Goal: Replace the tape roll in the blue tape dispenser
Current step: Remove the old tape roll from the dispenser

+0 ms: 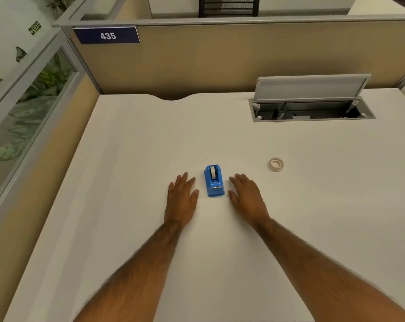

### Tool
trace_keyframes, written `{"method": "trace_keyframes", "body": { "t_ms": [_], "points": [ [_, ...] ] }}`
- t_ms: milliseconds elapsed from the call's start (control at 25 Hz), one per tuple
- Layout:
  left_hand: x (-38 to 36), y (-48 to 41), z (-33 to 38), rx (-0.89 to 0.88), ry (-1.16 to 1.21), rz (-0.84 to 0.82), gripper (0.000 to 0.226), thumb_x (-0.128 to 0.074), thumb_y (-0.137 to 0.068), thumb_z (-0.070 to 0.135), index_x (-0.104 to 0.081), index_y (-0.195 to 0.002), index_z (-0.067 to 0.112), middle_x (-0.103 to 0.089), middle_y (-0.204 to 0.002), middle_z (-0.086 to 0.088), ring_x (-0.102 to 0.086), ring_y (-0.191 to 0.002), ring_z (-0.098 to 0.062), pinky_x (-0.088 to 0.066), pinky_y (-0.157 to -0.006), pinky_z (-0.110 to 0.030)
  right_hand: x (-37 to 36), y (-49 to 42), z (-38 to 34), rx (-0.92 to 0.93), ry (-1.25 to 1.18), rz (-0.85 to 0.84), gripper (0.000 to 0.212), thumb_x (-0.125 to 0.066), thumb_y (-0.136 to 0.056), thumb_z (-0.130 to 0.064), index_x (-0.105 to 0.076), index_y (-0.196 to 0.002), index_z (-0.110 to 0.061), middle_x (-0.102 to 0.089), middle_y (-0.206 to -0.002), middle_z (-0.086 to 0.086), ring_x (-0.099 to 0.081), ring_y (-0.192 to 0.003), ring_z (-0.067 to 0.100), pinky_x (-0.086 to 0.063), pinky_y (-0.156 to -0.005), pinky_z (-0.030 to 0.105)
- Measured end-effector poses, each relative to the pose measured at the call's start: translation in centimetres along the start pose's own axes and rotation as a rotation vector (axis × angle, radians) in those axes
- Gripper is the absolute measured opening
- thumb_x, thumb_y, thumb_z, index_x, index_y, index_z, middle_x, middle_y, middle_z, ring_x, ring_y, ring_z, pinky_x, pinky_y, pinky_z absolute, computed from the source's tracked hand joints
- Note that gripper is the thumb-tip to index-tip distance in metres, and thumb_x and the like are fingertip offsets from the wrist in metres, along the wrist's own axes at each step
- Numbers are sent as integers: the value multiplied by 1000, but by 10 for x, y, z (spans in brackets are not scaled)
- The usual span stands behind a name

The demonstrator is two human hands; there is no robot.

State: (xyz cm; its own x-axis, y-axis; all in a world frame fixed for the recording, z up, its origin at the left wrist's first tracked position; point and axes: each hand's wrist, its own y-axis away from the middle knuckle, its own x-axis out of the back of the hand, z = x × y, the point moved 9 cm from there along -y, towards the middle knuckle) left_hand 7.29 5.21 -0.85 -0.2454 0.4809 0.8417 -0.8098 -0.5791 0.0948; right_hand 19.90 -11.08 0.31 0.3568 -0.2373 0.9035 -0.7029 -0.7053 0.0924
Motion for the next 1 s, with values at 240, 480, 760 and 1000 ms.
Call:
{"method": "trace_keyframes", "body": {
  "t_ms": [240, 480, 760, 1000],
  "points": [
    [3, -24, 13, 81, 400, 8, 52, -62, -94, 43, -52, -142, 27, -54, -147, 7, -50, -134, -12, -39, -113, -30, 16, -25, -23, 79, -186, -34, 48, -45, -102, -27, -37, -149, -32, -50, -147, 0, -52, -127, 18, -43, -102, 33],
    [2, -34, 20, 87, 431, -1, 54, -68, -91, 38, -53, -141, 24, -58, -144, 3, -54, -131, -15, -41, -109, -29, 22, -39, -34, 149, -119, -17, 46, -43, -99, -16, -47, -143, -27, -54, -140, 3, -55, -119, 21, -51, -93, 37],
    [7, -43, 30, 94, 496, -19, 61, -78, -83, 33, -55, -139, 26, -59, -141, 3, -57, -125, -16, -48, -105, -34, 18, -60, -33, 149, -84, -52, 43, -42, -98, -16, -52, -139, -26, -54, -140, 6, -52, -123, 23, -47, -96, 37],
    [8, -47, 42, 84, 478, -70, 58, -80, -82, 21, -59, -136, 15, -63, -135, -3, -60, -121, -20, -48, -108, -39, 14, -62, -31, 109, -207, -37, 38, -48, -98, -17, -56, -135, -22, -62, -128, 4, -62, -106, 21, -46, -86, 26]
  ]
}}
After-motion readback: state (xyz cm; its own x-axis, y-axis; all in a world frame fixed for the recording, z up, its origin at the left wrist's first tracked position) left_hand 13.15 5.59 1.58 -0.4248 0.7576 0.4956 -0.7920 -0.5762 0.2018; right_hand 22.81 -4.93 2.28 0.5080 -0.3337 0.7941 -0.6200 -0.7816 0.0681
